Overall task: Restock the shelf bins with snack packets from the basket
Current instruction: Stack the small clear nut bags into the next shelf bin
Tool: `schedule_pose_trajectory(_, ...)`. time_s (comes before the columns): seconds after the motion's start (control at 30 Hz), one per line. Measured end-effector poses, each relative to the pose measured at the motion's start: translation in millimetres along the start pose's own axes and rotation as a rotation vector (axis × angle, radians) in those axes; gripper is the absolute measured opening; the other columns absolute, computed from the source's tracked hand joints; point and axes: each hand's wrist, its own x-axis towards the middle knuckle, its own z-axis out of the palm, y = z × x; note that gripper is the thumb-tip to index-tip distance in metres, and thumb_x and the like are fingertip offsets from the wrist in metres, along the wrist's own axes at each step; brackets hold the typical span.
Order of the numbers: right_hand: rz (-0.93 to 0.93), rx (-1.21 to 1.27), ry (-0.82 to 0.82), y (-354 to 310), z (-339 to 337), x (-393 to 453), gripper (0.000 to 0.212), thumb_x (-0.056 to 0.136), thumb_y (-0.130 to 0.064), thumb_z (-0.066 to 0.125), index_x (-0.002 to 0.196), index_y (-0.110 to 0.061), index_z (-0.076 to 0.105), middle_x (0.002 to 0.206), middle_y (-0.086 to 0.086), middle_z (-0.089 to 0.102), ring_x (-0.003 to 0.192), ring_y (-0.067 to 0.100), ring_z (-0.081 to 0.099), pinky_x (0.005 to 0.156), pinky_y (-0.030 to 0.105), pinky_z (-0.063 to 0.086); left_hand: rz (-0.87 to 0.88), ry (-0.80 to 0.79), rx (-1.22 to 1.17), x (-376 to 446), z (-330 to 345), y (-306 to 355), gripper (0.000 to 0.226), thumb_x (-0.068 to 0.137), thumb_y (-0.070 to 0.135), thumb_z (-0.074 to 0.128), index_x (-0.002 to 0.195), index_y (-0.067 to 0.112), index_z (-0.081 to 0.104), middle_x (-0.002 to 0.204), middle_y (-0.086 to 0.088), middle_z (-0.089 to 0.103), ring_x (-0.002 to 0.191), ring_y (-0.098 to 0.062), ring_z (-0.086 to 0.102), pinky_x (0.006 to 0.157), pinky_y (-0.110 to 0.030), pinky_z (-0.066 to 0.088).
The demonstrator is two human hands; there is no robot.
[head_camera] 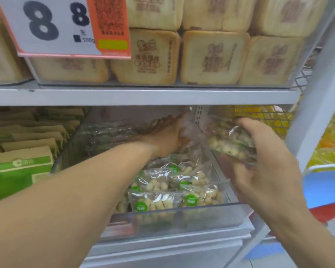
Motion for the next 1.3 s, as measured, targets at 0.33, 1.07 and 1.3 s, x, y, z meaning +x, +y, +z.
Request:
schedule_pose_trajectory(0.33, 0.097, -0.289, -0.552, -0.7, 28.5, 77.3, 0.051, 0.083, -0.034, 0.075, 0.126, -0.019, 0.052, 0.108, 0.005, 0.063, 0.094, 0.029, 0.062, 0.074, 0.032, 0.048, -0.014, 0.019, 0.032, 1.5, 4.1, -2.2, 0.064, 0.1, 0.054, 0.04, 0.153, 0.024, 0.021, 0.157, -0.005, 0.022, 0.146, -0.026, 0.02, 0.118, -0.038, 0.016)
schedule_pose_trajectory(1.07, 0.069, -0.401, -0.743, 23.7, 106.8, 125.6, 0.096, 0.055, -0.022, 0.094, 0.141, -0.018, 0.051, 0.132, 0.005, 0.063, 0.121, 0.028, 0.06, 0.1, 0.032, 0.049, -0.004, 0.074, 0.045, 4.9, 8.0, -8.4, 0.06, 0.099, 0.05, 0.045, 0.149, 0.02, 0.029, 0.153, -0.004, 0.03, 0.143, -0.023, 0.026, 0.116, -0.037, 0.019)
schedule_pose_trajectory(1.3, -0.055, -0.524, -0.782, 29.4, 101.6, 124.7, 0.077, 0.068, -0.036, 0.089, 0.135, -0.017, 0.055, 0.129, 0.005, 0.064, 0.118, 0.027, 0.061, 0.098, 0.035, 0.05, -0.006, 0.086, 0.049, 8.4, 10.5, -8.6, 0.061, 0.098, 0.05, 0.047, 0.149, 0.022, 0.028, 0.151, -0.003, 0.03, 0.142, -0.024, 0.026, 0.117, -0.036, 0.019)
